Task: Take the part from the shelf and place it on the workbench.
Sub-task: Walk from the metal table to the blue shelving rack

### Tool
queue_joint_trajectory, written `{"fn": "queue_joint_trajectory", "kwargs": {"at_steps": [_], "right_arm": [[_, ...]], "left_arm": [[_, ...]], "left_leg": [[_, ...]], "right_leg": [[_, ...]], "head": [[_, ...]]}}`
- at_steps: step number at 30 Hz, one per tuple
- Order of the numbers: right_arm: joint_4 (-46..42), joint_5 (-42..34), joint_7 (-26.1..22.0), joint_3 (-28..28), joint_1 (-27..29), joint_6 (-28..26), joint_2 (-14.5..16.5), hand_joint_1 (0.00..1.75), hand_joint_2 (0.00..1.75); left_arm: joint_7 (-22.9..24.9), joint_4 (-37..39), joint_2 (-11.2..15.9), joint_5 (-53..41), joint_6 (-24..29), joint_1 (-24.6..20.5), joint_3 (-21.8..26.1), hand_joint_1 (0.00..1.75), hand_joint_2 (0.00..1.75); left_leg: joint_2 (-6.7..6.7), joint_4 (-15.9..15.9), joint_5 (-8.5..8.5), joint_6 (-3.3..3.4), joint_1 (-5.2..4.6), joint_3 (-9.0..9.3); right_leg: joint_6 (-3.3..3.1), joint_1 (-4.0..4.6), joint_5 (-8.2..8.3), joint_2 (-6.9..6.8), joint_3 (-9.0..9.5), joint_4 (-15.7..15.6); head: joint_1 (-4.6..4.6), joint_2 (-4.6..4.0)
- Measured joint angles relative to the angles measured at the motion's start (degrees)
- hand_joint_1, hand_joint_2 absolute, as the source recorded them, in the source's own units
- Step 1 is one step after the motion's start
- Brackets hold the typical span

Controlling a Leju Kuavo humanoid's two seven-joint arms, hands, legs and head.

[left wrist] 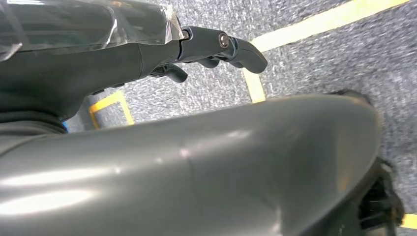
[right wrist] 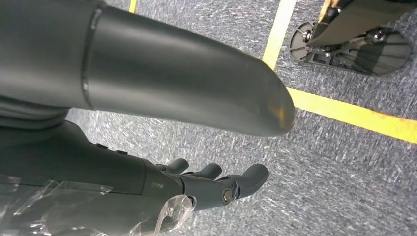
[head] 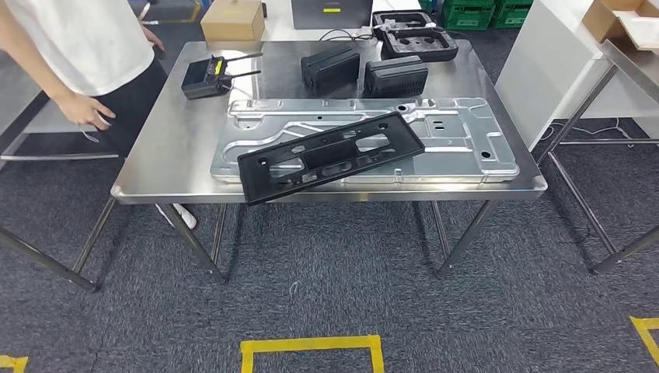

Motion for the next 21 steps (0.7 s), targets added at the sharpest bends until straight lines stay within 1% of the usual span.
{"fn": "queue_joint_trajectory", "kwargs": {"at_steps": [2, 3, 4, 5, 7, 8, 9, 10, 11, 12, 13, 14, 15, 16, 17, 18, 19, 20, 21], "right_arm": [[0.3, -0.9, 0.0, 0.0, -0.1, 0.7, -0.4, 0.0, 0.0], [0.4, -1.2, 0.0, -0.1, -0.1, 1.0, -0.6, 0.0, 0.0], [0.6, -1.4, 0.1, -0.1, -0.1, 1.3, -0.7, 0.0, 0.0], [0.7, -1.5, 0.3, -0.1, -0.1, 1.5, -0.9, 0.0, 0.0], [1.0, -1.3, 0.6, 0.0, -0.1, 1.9, -1.0, 0.0, 0.0], [1.1, -1.1, 0.8, 0.0, -0.1, 2.0, -1.0, 0.0, 0.0], [1.1, -0.9, 1.0, 0.0, -0.1, 2.2, -1.0, 0.0, 0.0], [1.2, -0.7, 1.1, 0.0, -0.1, 2.3, -1.0, 0.0, 0.0], [1.3, -0.5, 1.2, 0.0, 0.0, 2.5, -1.0, 0.0, 0.0], [1.3, -0.2, 1.2, 0.0, -0.1, 2.5, -1.0, 0.0, 0.0], [1.4, 0.0, 1.1, 0.0, -0.1, 2.5, -1.0, 0.0, 0.0], [1.4, 0.1, 1.0, 0.0, -0.2, 2.5, -1.1, 0.0, 0.0], [1.4, 0.2, 0.9, 0.0, -0.3, 2.4, -1.1, 0.0, 0.0], [1.4, 0.3, 0.7, 0.0, -0.3, 2.4, -1.1, 0.0, 0.0], [1.4, 0.3, 0.6, 0.0, -0.3, 2.3, -1.1, 0.0, 0.0], [1.4, 0.3, 0.4, 0.0, -0.3, 2.3, -1.1, 0.0, 0.0], [1.4, 0.2, 0.3, 0.0, -0.3, 2.3, -1.1, 0.0, 0.0], [1.4, 0.2, 0.3, 0.0, -0.3, 2.3, -1.1, 0.0, 0.0], [1.4, 0.2, 0.2, 0.0, -0.3, 2.2, -1.2, 0.0, 0.0]], "left_arm": [[0.8, 0.0, -0.3, -0.6, 0.0, 0.1, 0.0, 0.0, 0.0], [1.0, 0.0, -0.5, -0.9, 0.0, 0.1, 0.0, 0.0, 0.0], [1.1, 0.0, -0.6, -1.0, 0.2, 0.1, 0.0, 0.0, 0.0], [1.1, 0.0, -0.8, -1.1, 0.4, 0.0, 0.0, 0.0, 0.0], [1.1, 0.0, -0.9, -1.1, 0.7, 0.0, 0.0, 0.0, 0.0], [1.1, 0.0, -1.0, -1.1, 0.7, 0.1, 0.0, 0.0, 0.0], [1.0, 0.0, -1.1, -1.0, 0.7, 0.1, 0.0, 0.0, 0.0], [0.9, 0.0, -1.2, -0.9, 0.7, 0.1, 0.0, 0.0, 0.0], [0.8, 0.0, -1.2, -0.9, 0.7, 0.1, 0.0, 0.0, 0.0], [0.7, 0.0, -1.3, -0.8, 0.7, 0.1, 0.0, 0.0, 0.0], [0.6, 0.0, -1.4, -0.8, 0.7, 0.1, 0.0, 0.0, 0.0], [0.5, 0.0, -1.4, -0.8, 0.7, 0.1, 0.0, 0.0, 0.0], [0.5, 0.0, -1.5, -0.8, 0.7, 0.0, 0.0, 0.0, 0.0], [0.4, 0.0, -1.5, -0.7, 0.8, 0.0, 0.0, 0.0, 0.0], [0.4, 0.0, -1.6, -0.7, 0.8, 0.0, 0.0, 0.0, 0.0], [0.4, 0.0, -1.6, -0.6, 0.8, 0.0, 0.0, 0.0, 0.0], [0.4, 0.0, -1.7, -0.6, 0.8, 0.0, 0.0, 0.0, 0.0], [0.4, 0.0, -1.7, -0.6, 0.8, 0.0, 0.0, 0.0, 0.0], [0.5, 0.0, -1.7, -0.6, 0.8, 0.1, 0.0, 0.0, 0.0]], "left_leg": [[0.0, 0.1, 0.38, 0.75, -0.17, -0.37], [0.02, 0.0, 0.61, 1.2, -0.19, -0.53], [0.04, -0.1, 0.89, 1.67, -0.16, -0.72], [0.08, -0.1, 1.15, 2.05, -0.11, -0.97], [0.15, -0.1, 1.49, 2.49, -0.28, -1.59], [0.18, -0.1, 1.63, 2.6, -0.41, -1.86], [0.2, 0.0, 1.76, 2.66, -0.53, -2.05], [0.19, 0.0, 1.87, 2.66, -0.63, -2.14], [0.17, 0.0, 1.95, 2.6, -0.7, -2.15], [0.15, 0.0, 2.03, 2.51, -0.74, -2.12], [0.15, 0.1, 2.09, 2.34, -0.87, -2.12], [0.19, 0.1, 2.19, 2.11, -0.96, -2.19], [0.24, 0.2, 2.31, 1.85, -1.0, -2.27], [0.28, 0.2, 2.45, 1.56, -1.0, -2.36], [0.28, 0.2, 2.55, 1.27, -0.95, -2.46], [0.23, 0.6, 2.25, 0.96, -0.87, -2.64], [0.17, 1.8, 1.27, 0.57, -0.77, -3.18], [0.11, 4.4, -0.5, 0.17, -0.63, -4.26], [0.07, 8.2, -2.81, -0.23, -0.41, -5.82]], "right_leg": [[0.64, -0.1, 0.14, 0.03, -0.24, 0.1], [0.93, -0.19, -0.35, 0.06, -0.5, 0.6], [1.18, -0.29, -1.6, 0.1, -1.2, 2.2], [1.37, -0.34, -3.57, 0.14, -2.42, 5.1], [1.6, -0.35, -8.25, 0.16, -5.98, 13.6], [1.64, -0.35, -9.61, 0.16, -7.31, 17.1], [1.6, -0.34, -9.84, 0.16, -7.65, 18.5], [1.46, -0.33, -8.87, 0.16, -6.67, 17.3], [1.23, -0.31, -7.06, 0.16, -4.53, 13.7], [0.92, -0.26, -5.12, 0.16, -1.8, 8.9], [0.66, -0.09, -3.67, 0.15, 0.54, 4.6], [0.4, 0.08, -2.81, 0.15, 2.04, 1.5], [0.2, 0.24, -2.52, 0.16, 2.66, 0.0], [0.04, 0.41, -2.47, 0.16, 2.61, -0.3], [-0.24, 0.35, -2.23, 0.14, 2.49, -0.3], [-0.52, 0.24, -2.0, 0.07, 2.4, -0.4], [-0.83, 0.11, -1.73, -0.02, 2.28, -0.5], [-1.11, -0.05, -1.47, -0.14, 2.1, -0.6], [-1.27, -0.08, -1.29, -0.26, 1.84, -0.6]], "head": [[0.06, 0.0], [0.09, 0.0], [0.11, 0.0], [0.15, 0.0], [0.19, 0.0], [0.2, 0.0], [0.19, 0.0], [0.19, 0.0], [0.19, 0.0], [0.19, 0.0], [0.19, 0.0], [0.19, 0.0], [0.2, 0.0], [0.19, 0.0], [0.2, 0.0], [0.19, 0.0], [0.15, 0.0], [0.12, 0.0], [0.07, 0.0]]}}
